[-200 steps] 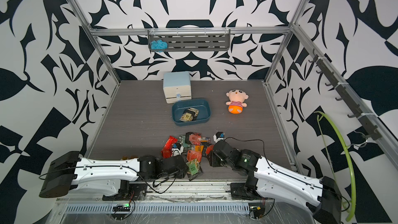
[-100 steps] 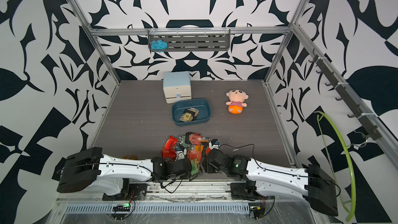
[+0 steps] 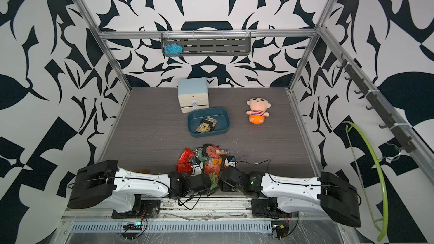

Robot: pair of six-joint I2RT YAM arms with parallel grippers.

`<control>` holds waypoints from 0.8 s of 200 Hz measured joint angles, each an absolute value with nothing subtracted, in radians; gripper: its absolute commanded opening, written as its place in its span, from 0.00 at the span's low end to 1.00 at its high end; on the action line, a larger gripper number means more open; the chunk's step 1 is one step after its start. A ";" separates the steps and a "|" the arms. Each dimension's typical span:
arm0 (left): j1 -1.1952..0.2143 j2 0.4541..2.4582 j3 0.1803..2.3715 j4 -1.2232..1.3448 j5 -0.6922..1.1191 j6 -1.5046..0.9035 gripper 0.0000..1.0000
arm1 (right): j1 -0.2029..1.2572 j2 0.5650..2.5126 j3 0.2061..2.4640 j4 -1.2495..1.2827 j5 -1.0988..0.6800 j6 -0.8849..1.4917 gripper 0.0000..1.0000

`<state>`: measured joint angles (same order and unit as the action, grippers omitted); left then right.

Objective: Put the tea bags into the storage box
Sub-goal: Pick up the tea bag from the center of the board.

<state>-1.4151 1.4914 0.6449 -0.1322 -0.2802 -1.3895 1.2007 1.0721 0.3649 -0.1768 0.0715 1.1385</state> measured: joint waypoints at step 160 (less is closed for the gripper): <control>-1.417 1.476 0.648 -0.181 -0.330 -1.413 0.29 | 1.247 1.103 0.395 -0.153 0.063 1.152 0.00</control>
<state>-1.4170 1.4757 0.6476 -0.1810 -0.3302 -1.4132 1.2472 1.1027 0.3954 -0.1528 0.0631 1.1522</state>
